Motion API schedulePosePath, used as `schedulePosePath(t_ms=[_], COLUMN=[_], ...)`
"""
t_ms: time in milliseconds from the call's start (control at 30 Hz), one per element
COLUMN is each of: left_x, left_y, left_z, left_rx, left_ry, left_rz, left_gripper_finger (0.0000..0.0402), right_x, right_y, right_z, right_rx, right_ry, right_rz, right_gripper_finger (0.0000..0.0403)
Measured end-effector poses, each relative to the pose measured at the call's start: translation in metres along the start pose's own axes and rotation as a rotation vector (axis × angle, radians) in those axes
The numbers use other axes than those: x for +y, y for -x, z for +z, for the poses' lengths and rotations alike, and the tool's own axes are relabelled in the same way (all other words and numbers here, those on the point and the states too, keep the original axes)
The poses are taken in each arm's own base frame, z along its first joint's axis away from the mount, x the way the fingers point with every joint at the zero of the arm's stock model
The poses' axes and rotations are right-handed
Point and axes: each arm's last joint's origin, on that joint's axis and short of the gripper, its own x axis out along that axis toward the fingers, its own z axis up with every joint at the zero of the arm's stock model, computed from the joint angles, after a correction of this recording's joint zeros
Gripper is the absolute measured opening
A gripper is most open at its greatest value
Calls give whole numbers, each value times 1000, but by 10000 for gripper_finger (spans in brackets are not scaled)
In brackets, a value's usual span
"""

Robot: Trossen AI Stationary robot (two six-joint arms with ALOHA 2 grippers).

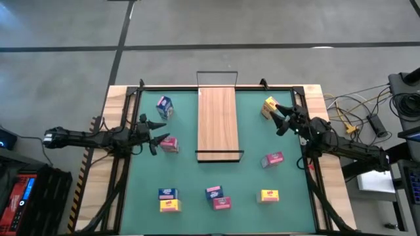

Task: Stack cereal on shelf
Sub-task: Put the top yellow cereal box on the shelf

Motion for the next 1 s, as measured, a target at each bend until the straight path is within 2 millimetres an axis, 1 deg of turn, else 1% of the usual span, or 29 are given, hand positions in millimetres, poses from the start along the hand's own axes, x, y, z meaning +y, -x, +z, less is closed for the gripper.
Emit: schedulePosePath(t_ms=[100,233,367,467,600,767,1000], left_x=[0,0,0,0,0,0,0], left_y=[0,0,0,0,0,0,0], left_z=[0,0,0,0,0,0,0], left_rx=[0,-1,0,0,-1,0,0], left_ry=[1,0,1,0,0,0,0], left_rz=[0,0,0,0,0,0,0], left_gripper_finger=[218,218,218,218,218,218,218], right_x=[3,10,16,18,23,36,44], right_y=[0,-1,-6,-15,-32,-49,-60], right_z=[8,25,38,39,37,56,76], right_rx=[-16,-42,-21,62,228,360,639], right_ry=[17,71,112,97,80,128,215], right_rz=[8,11,3,-47,-116,-172,-369], right_gripper_finger=[297,297,297,297,297,297,297])
